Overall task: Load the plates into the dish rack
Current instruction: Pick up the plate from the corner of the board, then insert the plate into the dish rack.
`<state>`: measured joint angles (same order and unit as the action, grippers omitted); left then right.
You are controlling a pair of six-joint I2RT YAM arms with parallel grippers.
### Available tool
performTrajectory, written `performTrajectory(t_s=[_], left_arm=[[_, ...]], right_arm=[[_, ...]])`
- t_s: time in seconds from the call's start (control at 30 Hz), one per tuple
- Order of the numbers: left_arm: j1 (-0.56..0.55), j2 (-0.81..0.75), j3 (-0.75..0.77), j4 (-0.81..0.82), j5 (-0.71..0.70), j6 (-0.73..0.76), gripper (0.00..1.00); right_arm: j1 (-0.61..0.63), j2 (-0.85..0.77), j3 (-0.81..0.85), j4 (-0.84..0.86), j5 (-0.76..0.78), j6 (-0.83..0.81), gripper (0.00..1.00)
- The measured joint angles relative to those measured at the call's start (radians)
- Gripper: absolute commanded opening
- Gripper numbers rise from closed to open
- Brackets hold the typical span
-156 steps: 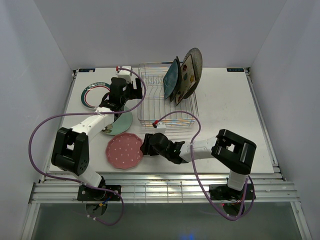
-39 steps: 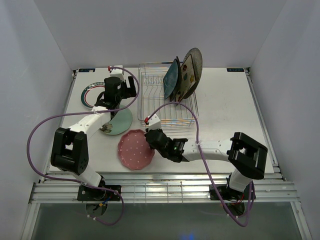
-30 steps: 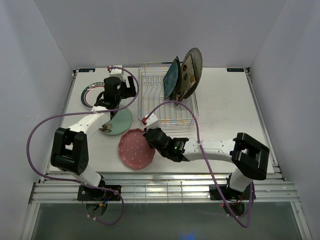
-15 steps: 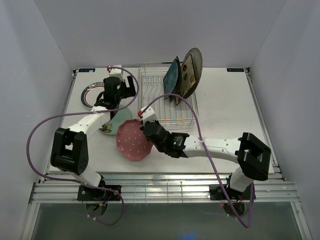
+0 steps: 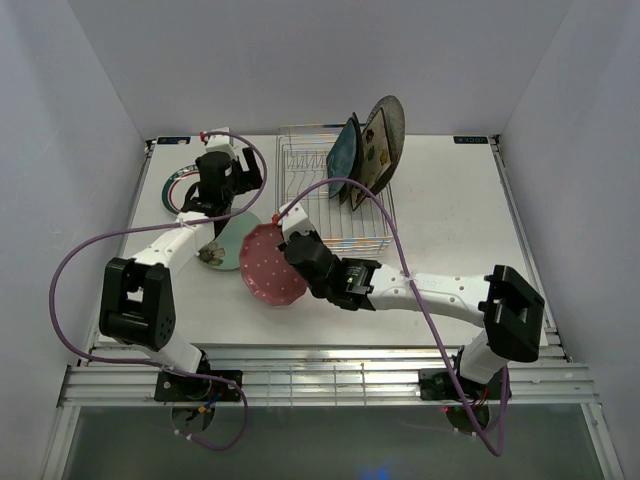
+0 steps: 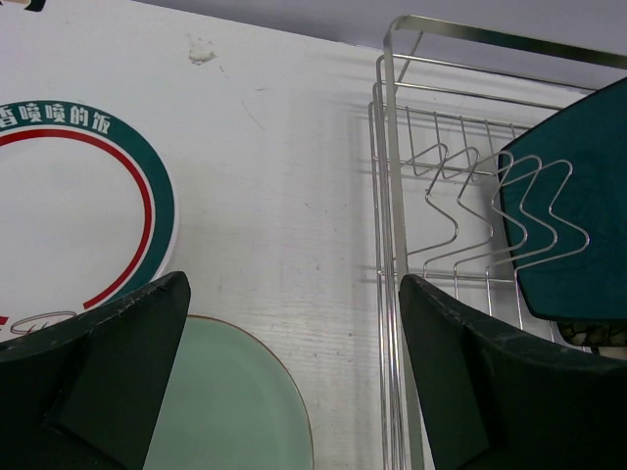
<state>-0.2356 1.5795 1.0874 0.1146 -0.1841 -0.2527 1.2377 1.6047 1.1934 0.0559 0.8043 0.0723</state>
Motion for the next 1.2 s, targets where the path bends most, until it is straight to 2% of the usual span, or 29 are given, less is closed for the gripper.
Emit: performTrajectory(t_s=[0.33,0.67,0.93,1.2], left_arm=[[0.050,-0.039,-0.001,0.006,0.000,-0.045,0.98],[0.054,-0.039,-0.002,0.014,0.003,-0.053,0.98],[0.054,-0.039,-0.002,0.014,0.009,-0.055,0.98],[0.054,-0.039,-0.002,0.017,0.010,-0.055,0.98]], right_arm=[[0.000,-0.034,0.080,-0.058,0.130,-0.066,0.08],[-0.004,-0.041,0.177,-0.038,0.252,-0.183,0.08],[-0.027,-0.027,0.232,0.150,0.387,-0.412,0.08],[-0.098,0.093,0.336,0.422,0.485,-0.675,0.08]])
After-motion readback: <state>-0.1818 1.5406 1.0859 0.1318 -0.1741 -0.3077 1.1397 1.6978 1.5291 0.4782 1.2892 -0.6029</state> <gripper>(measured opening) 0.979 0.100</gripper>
